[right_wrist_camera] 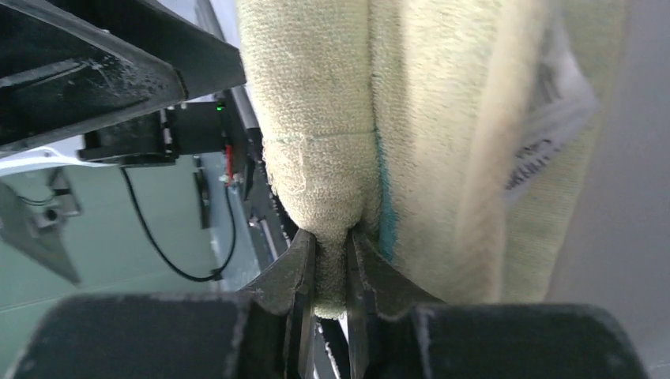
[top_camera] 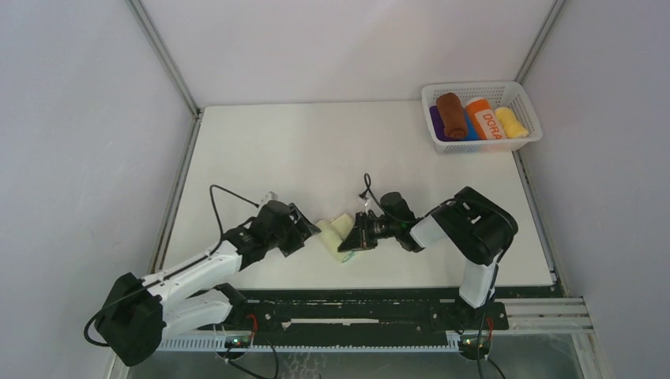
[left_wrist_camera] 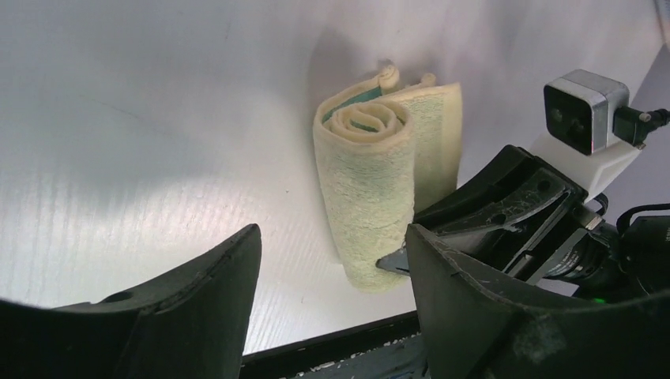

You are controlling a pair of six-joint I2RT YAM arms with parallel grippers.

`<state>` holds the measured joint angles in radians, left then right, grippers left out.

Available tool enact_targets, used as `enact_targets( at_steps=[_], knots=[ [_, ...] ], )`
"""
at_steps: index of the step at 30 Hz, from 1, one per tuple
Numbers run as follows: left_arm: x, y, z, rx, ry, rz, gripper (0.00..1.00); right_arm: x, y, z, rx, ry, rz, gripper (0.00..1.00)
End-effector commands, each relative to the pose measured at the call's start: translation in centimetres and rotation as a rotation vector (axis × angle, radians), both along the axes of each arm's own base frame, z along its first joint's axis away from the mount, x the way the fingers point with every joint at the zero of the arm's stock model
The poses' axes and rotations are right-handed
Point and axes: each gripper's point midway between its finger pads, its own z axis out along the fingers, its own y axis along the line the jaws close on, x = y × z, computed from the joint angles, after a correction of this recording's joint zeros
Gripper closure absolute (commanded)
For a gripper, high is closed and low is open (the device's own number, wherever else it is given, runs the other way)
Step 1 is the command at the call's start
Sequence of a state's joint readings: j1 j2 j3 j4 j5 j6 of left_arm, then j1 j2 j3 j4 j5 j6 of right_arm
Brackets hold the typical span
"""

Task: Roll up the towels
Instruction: Roll the towel at the center of the board.

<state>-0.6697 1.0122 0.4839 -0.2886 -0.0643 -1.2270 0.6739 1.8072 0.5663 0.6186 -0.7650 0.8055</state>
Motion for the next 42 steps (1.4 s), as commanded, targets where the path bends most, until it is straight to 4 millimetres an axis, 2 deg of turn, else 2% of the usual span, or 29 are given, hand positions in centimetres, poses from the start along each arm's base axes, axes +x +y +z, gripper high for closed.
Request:
enact_targets(
  at_steps=[1, 6, 11, 14, 20, 24, 28, 32, 35, 39, 42],
  knots=[
    [1.4, -2.0, 1.4, -0.034, -0.046, -0.049, 0.28, -1.0, -0.6, -0.2, 0.1, 0.172, -0.041, 1.0],
    [2.4, -3.3, 0.7, -0.011, -0.026, -0.08, 0.31, -1.1, -1.8, -2.1, 0.089, 0.265, -0.096, 1.0],
    [2.7, -4.1, -0.7, 0.012, 0.012, -0.097, 0.33, -1.5, -2.5, -3.4, 0.026, 0.282, -0.112, 0.95],
    [2.5, -4.2, -1.8, 0.04, 0.046, -0.103, 0.35, -1.4, -2.7, -3.5, -0.019, 0.254, -0.108, 0.85],
    [1.3, -3.5, -4.2, 0.1, 0.128, -0.107, 0.38, -0.9, -3.4, -2.2, -0.162, 0.107, -0.084, 0.62],
    [1.0, -3.3, -4.9, 0.127, 0.156, -0.113, 0.38, -0.3, -3.8, -0.6, -0.304, -0.066, -0.071, 0.51],
    [0.9, -3.3, -5.0, 0.142, 0.162, -0.122, 0.38, 0.4, -4.4, 1.1, -0.473, -0.286, -0.087, 0.45],
    [0.9, -3.4, -4.9, 0.149, 0.166, -0.128, 0.38, 0.9, -4.9, 3.5, -0.655, -0.542, -0.095, 0.43],
    [0.8, -3.4, -4.9, 0.15, 0.168, -0.128, 0.38, 0.9, -4.1, 5.0, -0.732, -0.713, -0.068, 0.42],
    [0.7, -3.4, -5.0, 0.152, 0.172, -0.129, 0.38, 0.0, -2.2, 5.3, -0.819, -0.879, 0.003, 0.42],
    [0.7, -3.3, -4.9, 0.153, 0.175, -0.128, 0.38, -0.1, -1.5, 4.4, -0.916, -0.938, 0.035, 0.41]
  ],
)
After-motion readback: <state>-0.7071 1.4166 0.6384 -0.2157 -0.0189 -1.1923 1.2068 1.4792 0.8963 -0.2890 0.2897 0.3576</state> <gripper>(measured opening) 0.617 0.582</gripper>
